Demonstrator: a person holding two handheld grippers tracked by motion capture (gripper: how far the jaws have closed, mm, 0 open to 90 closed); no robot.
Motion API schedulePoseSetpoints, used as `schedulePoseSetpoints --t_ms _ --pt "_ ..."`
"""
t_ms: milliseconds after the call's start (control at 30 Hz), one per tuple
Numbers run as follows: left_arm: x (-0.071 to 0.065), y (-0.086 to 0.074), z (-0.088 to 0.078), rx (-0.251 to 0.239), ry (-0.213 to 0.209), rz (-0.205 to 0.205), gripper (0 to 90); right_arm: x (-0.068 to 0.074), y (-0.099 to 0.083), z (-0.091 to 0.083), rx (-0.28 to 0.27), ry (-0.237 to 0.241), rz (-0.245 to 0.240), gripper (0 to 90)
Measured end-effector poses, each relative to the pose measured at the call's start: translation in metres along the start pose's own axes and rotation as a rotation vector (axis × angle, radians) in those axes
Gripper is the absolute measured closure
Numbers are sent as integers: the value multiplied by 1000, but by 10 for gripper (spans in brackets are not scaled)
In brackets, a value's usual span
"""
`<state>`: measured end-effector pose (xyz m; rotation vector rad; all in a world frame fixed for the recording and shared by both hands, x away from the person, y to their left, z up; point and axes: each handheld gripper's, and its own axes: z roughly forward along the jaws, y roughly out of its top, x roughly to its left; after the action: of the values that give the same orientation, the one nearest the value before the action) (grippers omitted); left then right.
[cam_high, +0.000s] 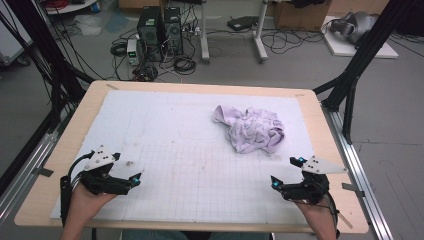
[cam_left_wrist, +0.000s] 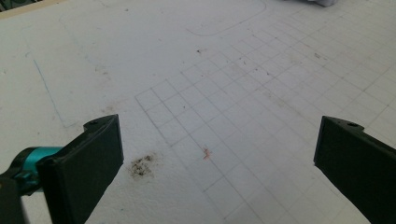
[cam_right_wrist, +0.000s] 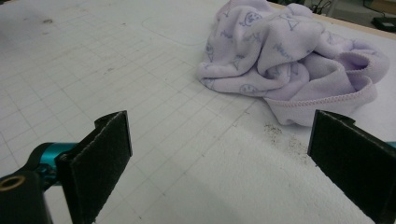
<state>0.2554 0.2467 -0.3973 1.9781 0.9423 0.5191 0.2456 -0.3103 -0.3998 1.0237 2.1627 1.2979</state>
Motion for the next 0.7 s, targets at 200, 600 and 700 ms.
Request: schedulePoseSetpoints --t_ms 200,600,700 --pt "-1 0 0 3 -2 2 19 -1 1 -1 -3 3 5 54" --pt "-1 0 0 14 -6 14 19 -1 3 2 1 12 -6 54" --pt "-2 3 0 11 -9 20 19 -2 4 1 -2 12 -10 54"
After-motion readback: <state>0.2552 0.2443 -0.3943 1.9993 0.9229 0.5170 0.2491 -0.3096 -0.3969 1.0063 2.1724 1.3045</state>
